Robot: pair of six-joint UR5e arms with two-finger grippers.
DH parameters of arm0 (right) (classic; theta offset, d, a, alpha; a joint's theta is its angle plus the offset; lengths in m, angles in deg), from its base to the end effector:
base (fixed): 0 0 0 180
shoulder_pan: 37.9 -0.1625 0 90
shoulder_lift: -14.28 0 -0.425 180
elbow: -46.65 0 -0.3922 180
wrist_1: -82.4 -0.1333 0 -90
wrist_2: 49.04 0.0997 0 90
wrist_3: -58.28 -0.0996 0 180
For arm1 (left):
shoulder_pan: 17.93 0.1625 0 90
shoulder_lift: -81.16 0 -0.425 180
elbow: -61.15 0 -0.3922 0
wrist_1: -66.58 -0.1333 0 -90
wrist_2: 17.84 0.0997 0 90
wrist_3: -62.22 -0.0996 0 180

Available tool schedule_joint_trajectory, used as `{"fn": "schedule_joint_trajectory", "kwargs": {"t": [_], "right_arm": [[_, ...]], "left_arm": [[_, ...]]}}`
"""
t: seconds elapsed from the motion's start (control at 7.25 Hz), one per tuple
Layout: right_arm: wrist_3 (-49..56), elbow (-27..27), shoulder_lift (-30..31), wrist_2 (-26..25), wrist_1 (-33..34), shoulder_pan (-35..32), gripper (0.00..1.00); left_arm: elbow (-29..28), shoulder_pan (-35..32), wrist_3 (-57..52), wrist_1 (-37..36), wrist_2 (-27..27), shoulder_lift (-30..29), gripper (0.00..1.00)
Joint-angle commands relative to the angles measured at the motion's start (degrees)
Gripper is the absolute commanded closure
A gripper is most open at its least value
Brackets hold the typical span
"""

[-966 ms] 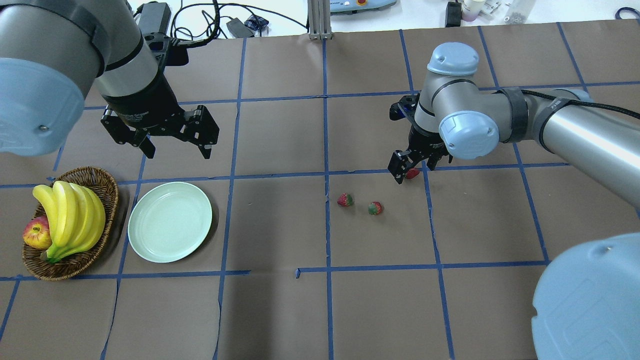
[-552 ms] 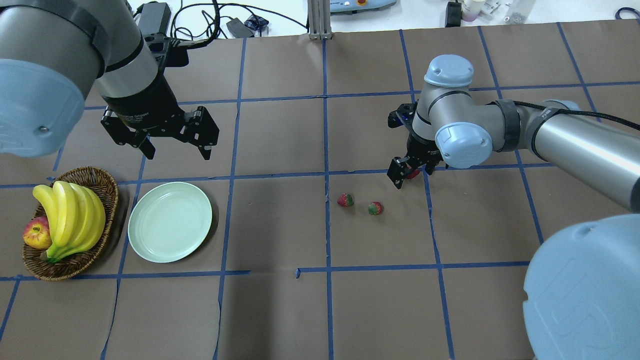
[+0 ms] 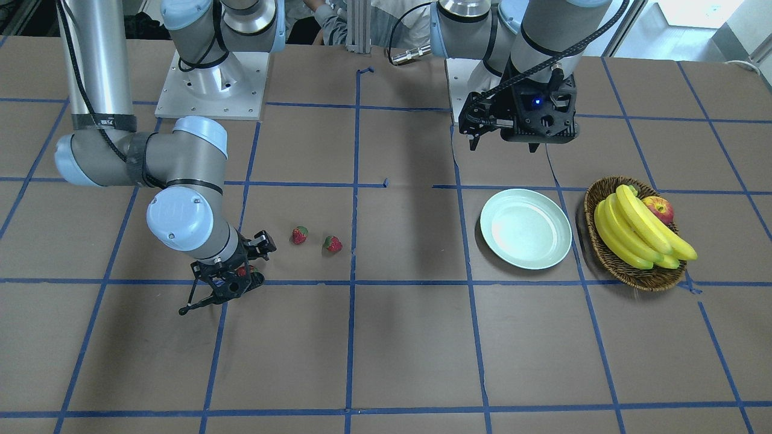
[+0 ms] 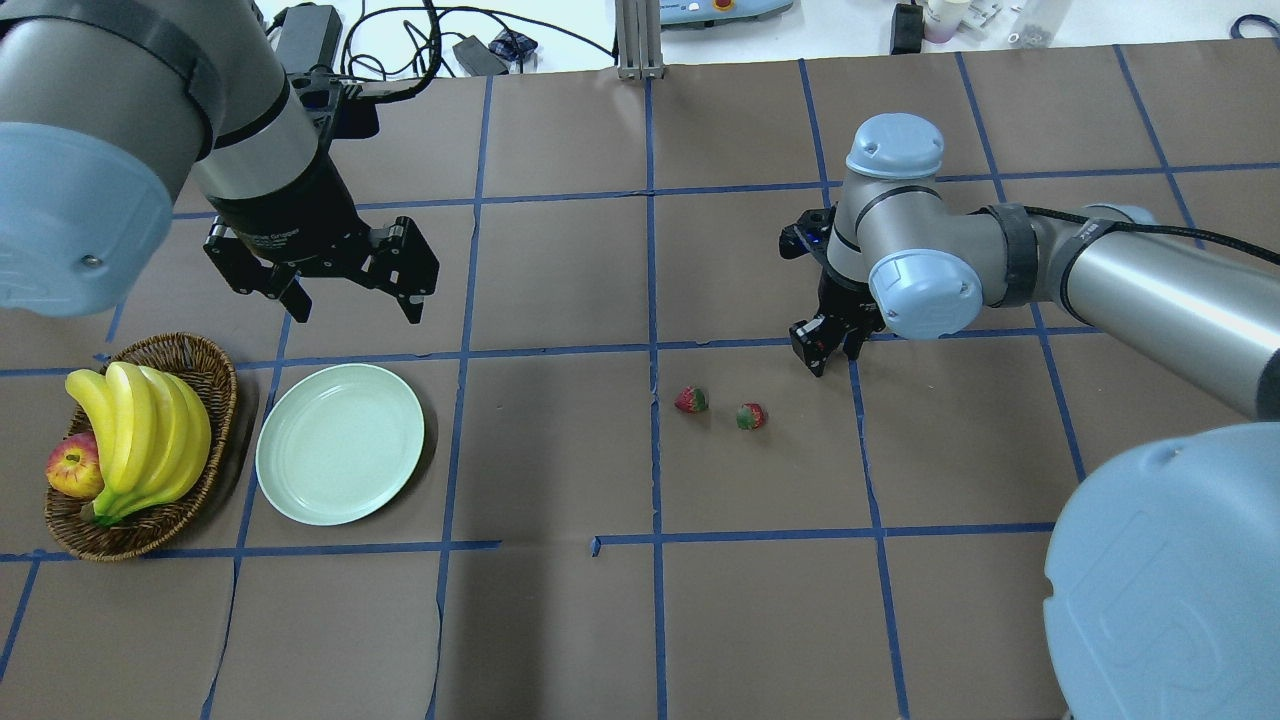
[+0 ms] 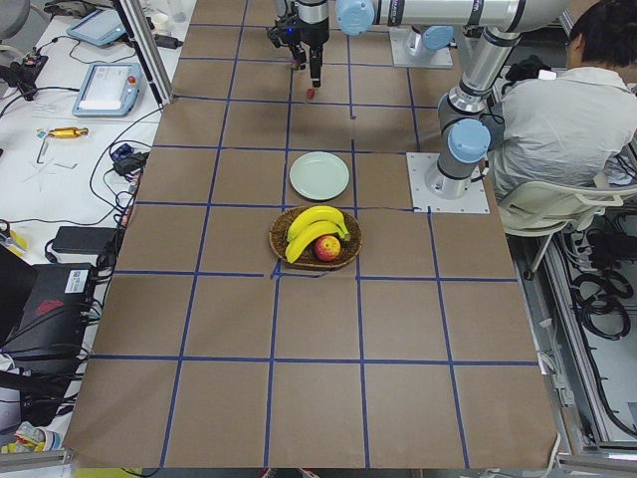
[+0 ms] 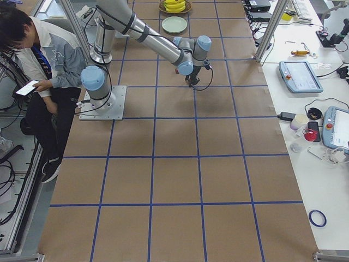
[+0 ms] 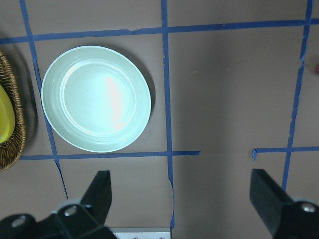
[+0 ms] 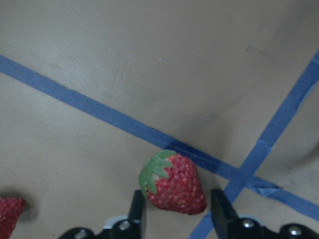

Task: Collect all strawberries into plate
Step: 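Lower the right gripper and close it on that strawberry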

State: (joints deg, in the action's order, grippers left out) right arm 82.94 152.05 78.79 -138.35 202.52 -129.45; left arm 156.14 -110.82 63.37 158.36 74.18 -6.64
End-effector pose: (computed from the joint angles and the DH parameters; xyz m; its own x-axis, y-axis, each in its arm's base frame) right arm 0.1496 -0.5549 0.1729 -0.8974 -0.4323 -0.0887 -0.4412 0.8821 0.1649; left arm -0.1532 -0.4597 0.4609 -0.9988 0.0332 -0.0367 0.0302 0.9964 0.0790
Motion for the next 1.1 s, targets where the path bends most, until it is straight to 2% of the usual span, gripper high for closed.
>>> {"fn": "schedule_joint_trajectory", "kwargs": {"t": [0.0,0.55,0.69,0.97], "right_arm": [[-1.0,0.0,0.3,0.4,-0.2,0.0,1.00],[-3.3,0.0,1.9,-0.8,-0.7,-1.1,1.00],[-3.1,-0.7,2.9,-1.0,0.0,-1.2,0.39],[-3.4,-3.3,2.6,-1.0,0.2,-1.2,0.00]], "left_arm": [[0.0,0.0,0.0,0.1,0.0,0.1,0.00],[0.0,0.1,0.1,0.2,0.0,0.1,0.00],[0.0,0.1,0.1,0.2,0.0,0.1,0.00],[0.0,0.1,0.1,0.2,0.0,0.1,0.00]]}}
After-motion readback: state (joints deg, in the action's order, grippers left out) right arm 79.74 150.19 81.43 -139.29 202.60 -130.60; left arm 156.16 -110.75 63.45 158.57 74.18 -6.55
